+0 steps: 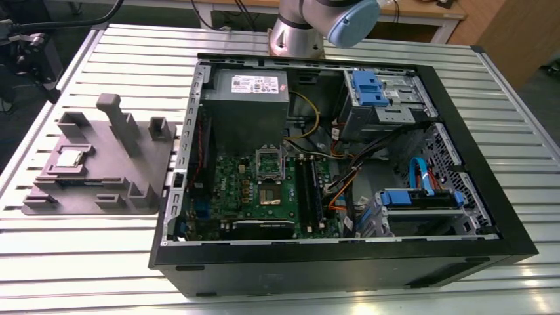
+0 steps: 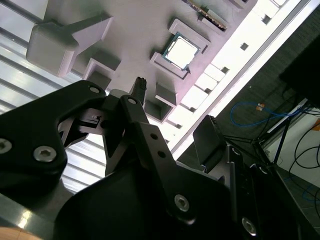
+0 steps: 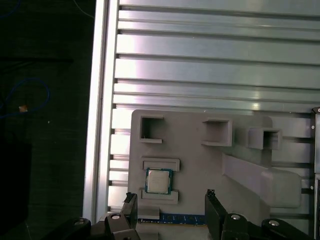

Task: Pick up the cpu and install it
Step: 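Pick up the cpu and move it towards the insertion slot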

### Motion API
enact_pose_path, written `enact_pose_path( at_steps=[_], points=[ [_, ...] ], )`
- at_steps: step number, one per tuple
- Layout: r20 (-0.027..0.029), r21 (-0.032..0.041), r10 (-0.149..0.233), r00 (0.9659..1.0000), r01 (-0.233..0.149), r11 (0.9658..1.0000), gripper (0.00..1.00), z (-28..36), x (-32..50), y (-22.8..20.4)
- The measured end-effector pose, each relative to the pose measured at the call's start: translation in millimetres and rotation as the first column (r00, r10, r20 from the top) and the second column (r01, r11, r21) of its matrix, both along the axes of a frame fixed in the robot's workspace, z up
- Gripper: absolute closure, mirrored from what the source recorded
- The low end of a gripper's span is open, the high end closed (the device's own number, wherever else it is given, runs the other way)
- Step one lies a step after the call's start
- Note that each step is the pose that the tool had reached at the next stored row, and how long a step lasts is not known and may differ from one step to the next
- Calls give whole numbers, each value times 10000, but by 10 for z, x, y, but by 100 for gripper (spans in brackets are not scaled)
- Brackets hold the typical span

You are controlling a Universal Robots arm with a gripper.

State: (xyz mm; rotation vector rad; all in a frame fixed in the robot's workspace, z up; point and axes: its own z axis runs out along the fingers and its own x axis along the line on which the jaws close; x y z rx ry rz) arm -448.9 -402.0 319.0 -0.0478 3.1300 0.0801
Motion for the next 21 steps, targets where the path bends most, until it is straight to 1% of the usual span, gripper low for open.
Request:
enact_pose_path(
  at_steps=[13,21],
  points=[
    [-3,-1,2,10000,-2,10000,35,-2,-9,0],
    [-1,0,2,10000,-2,10000,35,-31,-11,-1]
  ],
)
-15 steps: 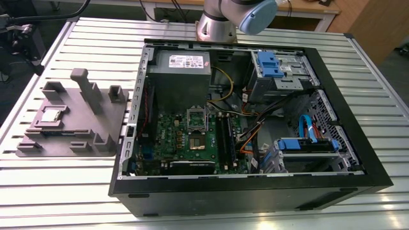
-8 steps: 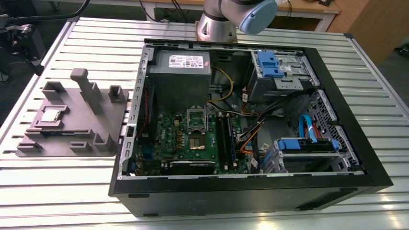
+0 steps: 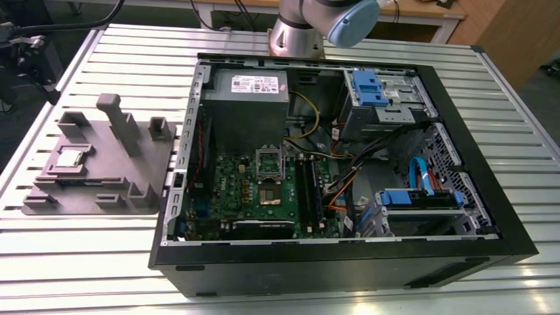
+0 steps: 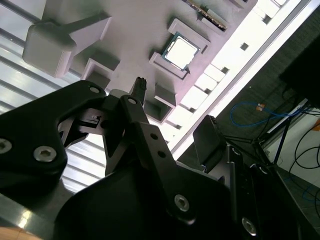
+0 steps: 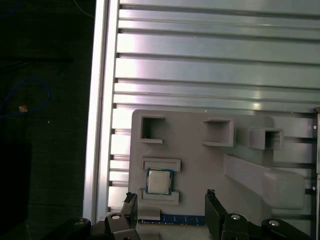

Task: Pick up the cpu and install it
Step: 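Pick up the cpu and move it towards the insertion slot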

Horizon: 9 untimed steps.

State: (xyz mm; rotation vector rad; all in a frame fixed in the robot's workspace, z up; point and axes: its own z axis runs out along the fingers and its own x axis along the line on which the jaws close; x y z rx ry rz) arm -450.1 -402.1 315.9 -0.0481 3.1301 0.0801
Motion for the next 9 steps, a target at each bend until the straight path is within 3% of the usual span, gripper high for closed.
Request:
enact_pose_path(
  at_steps=[9],
  points=[
    [1,1,2,10000,-2,10000,35,-131,-28,-32]
  ],
)
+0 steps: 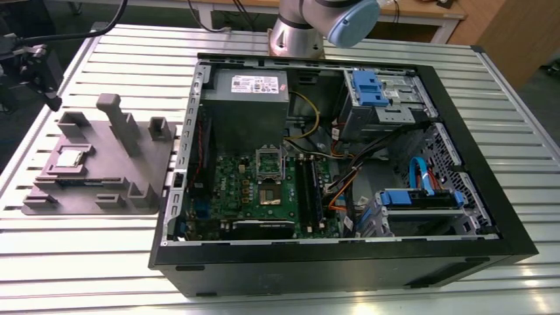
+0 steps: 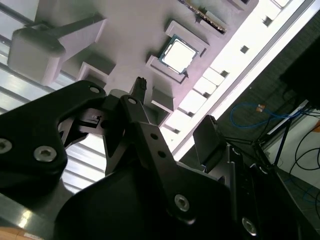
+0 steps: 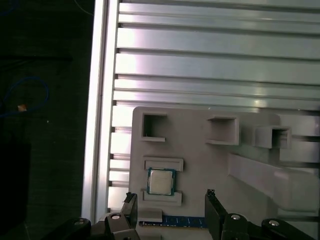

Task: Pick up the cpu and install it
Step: 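Pick up the cpu and move it towards the insertion slot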

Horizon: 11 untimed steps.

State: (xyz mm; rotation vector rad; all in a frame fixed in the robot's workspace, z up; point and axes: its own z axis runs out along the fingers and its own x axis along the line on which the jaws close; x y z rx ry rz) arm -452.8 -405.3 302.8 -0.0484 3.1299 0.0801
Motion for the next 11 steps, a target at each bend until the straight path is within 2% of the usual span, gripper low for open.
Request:
enact_pose_path(
  at_steps=[7,11],
  points=[
    [0,-5,-89,10000,89,10000,35,-124,-3,-17],
    [-1,-21,-392,9992,392,9992,35,-183,-2,-19]
  ],
)
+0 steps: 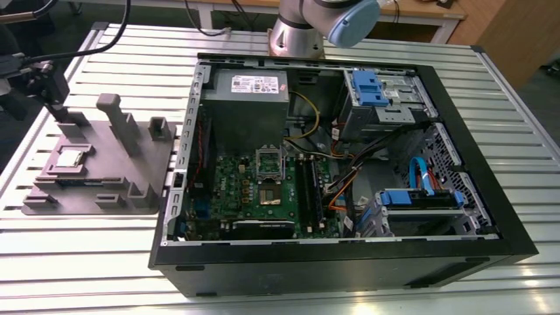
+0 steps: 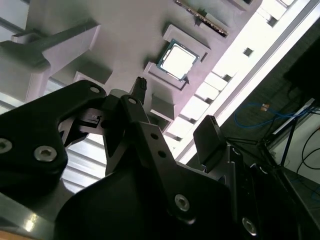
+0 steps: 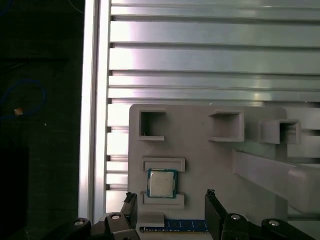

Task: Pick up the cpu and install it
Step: 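Pick up the cpu and move it towards the insertion slot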

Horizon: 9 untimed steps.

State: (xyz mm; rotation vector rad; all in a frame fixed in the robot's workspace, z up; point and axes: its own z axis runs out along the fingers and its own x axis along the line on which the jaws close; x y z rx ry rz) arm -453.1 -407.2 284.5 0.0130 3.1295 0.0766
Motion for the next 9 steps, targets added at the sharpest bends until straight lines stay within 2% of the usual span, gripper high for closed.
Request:
enact_pose_path(
  at_steps=[1,5,9],
  points=[
    [0,-14,-78,10000,78,10000,35,-14,-1,1],
    [6,-234,-274,9996,274,9993,35,-46,-5,1],
    [6,-247,-327,9995,327,9992,35,-118,-5,1]
  ],
)
